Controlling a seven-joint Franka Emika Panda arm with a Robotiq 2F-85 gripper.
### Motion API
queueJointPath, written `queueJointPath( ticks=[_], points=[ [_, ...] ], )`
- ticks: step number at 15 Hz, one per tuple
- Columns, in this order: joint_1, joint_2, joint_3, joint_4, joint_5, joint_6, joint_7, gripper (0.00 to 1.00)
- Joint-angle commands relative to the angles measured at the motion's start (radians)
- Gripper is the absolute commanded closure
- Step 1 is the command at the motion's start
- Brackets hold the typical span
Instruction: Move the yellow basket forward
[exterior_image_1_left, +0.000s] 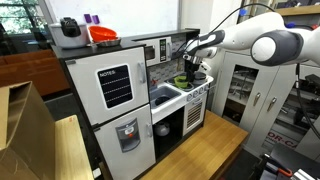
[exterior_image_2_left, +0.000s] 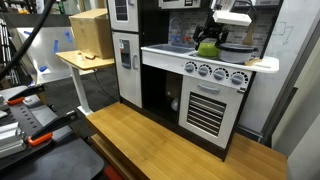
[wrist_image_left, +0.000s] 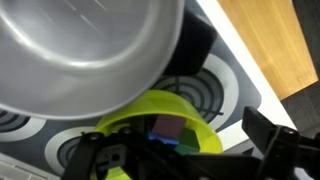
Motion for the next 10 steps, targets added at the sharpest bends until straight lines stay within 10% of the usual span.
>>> queueJointPath(
  ticks=[1, 10],
  points=[
    [-0.005, 0.019, 0.027, 0.034, 0.015, 0.088, -0.054, 0.0],
    [0.003, 0.026, 0.036, 0.053, -0.002, 0.099, -0.057, 0.0]
  ],
)
